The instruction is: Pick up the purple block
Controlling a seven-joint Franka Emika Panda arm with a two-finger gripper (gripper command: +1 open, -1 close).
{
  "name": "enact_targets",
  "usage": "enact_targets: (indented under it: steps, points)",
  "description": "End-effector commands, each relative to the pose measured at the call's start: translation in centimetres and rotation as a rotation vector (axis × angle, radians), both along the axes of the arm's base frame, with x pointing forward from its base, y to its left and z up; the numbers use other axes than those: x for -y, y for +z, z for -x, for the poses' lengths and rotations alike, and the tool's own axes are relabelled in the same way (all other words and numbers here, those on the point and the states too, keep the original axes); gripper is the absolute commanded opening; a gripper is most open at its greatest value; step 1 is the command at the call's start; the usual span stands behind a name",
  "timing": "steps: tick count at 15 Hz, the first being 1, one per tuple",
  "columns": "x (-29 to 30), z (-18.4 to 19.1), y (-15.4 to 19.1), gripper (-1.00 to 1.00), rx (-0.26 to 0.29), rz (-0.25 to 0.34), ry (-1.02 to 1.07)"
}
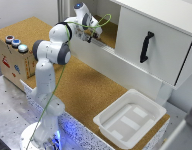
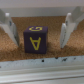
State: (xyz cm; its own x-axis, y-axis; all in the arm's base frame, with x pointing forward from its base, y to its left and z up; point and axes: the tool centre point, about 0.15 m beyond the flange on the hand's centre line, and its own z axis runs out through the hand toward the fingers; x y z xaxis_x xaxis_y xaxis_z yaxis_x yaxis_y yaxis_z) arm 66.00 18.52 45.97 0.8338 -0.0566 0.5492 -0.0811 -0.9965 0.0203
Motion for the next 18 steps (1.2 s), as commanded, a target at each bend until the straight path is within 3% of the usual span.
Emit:
enact_targets:
  steps: [1, 10, 15, 18]
  points:
    - [-0.6, -2.1, 0.8, -1.0, -0.023, 0.085, -0.06]
    - [-0.5, 3.9, 5.7, -1.0, 0.075, 0.078, -0.064]
    - [0.1, 9.1, 4.6, -1.0, 0.035, 0.086, -0.077]
    - [1.7, 12.2, 3.6, -1.0, 0.027, 0.04, -0.07]
